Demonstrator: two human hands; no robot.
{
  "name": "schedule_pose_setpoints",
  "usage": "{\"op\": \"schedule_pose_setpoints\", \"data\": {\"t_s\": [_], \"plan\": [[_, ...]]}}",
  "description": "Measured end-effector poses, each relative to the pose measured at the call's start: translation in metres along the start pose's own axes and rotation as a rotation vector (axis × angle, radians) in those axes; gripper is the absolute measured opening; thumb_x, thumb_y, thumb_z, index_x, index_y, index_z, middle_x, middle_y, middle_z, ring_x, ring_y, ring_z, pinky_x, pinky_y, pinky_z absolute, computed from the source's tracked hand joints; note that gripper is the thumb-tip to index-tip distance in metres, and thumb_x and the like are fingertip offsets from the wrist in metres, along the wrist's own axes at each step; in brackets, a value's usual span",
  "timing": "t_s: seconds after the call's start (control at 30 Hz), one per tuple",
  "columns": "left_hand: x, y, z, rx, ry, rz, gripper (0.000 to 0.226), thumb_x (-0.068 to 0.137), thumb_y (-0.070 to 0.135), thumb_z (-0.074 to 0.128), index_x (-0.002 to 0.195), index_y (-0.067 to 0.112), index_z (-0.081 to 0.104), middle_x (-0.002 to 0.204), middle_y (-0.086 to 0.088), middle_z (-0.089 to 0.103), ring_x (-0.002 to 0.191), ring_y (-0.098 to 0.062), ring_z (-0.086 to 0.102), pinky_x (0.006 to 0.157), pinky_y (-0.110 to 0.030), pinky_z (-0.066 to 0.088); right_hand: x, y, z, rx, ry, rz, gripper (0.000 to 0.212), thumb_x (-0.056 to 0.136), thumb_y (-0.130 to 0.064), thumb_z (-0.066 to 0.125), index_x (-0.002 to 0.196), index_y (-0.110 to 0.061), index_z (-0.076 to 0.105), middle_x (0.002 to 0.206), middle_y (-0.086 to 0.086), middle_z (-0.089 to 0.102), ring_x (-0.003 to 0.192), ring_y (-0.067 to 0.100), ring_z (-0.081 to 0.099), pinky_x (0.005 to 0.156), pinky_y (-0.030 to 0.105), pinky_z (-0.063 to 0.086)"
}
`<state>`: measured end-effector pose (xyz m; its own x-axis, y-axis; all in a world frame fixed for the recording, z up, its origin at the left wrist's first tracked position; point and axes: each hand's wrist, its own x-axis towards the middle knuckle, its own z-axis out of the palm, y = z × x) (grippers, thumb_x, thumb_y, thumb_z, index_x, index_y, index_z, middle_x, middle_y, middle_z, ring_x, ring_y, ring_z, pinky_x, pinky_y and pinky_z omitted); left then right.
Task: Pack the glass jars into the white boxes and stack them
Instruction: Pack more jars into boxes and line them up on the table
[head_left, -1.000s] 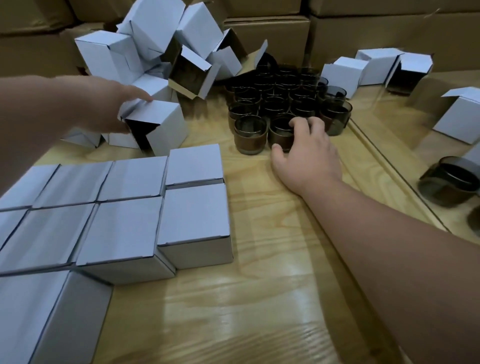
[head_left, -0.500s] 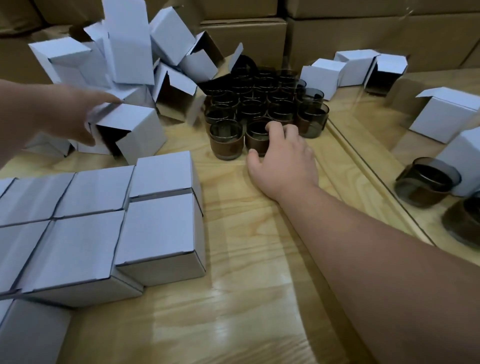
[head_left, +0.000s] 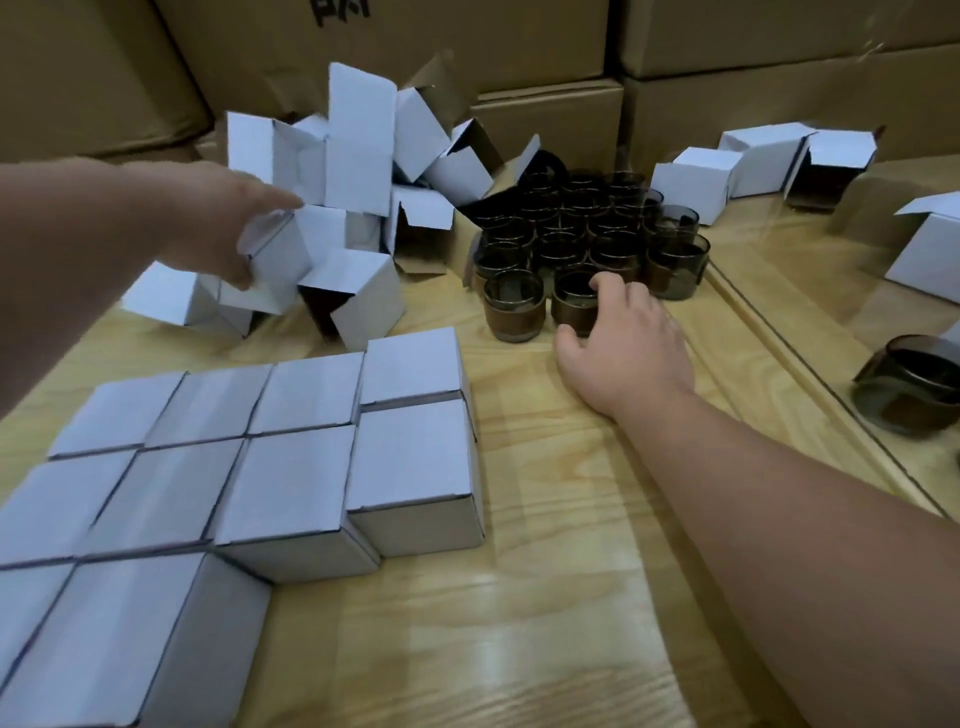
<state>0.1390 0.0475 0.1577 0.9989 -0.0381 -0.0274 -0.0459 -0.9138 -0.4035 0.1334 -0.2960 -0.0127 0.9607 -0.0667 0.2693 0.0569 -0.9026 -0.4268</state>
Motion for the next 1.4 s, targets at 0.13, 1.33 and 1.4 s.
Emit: {"op": "schedule_pose_setpoints", "data": {"t_s": [0.13,1.33,1.4], "plan": [[-0.028,-0.015,-0.015,-0.039,-0.009,-0.022,0.102,0.074,0.031,0.086,0.157,0.042,0.029,0.154,0.001,0.046,0.13,-0.031,0.051,0.088,-0.044,0.054,-0.007,-0.002,-0.006,0.042,-0.037,0.025,0.06,0.09,-0.049,0.053,0.143,-0.025,0.038,0.134,0.01,0.057,0.127,0.031,0.051,0.105,0.048,0.041],[-0.243,0.244,0.016,-0.431,0.653,0.508,0.087,0.074,0.067,0.065,0.148,0.024,0.045,0.127,0.005,0.055,0.111,-0.019,0.056,0.092,-0.035,0.044,-0.155,0.035,-0.07,0.374,0.121,0.307,0.031,0.085,-0.052,0.067,0.093,-0.03,0.047,0.088,-0.006,0.059,0.078,0.018,0.059,0.06,0.034,0.042],[-0.252,0.268,0.033,-0.474,0.631,0.404,0.089,0.066,0.059,0.068,0.148,0.028,0.049,0.125,0.009,0.053,0.111,-0.018,0.055,0.094,-0.034,0.035,-0.158,0.039,-0.074,0.546,0.196,0.347,0.03,0.086,-0.051,0.069,0.092,-0.03,0.048,0.087,-0.007,0.062,0.075,0.012,0.058,0.058,0.03,0.04]]}}
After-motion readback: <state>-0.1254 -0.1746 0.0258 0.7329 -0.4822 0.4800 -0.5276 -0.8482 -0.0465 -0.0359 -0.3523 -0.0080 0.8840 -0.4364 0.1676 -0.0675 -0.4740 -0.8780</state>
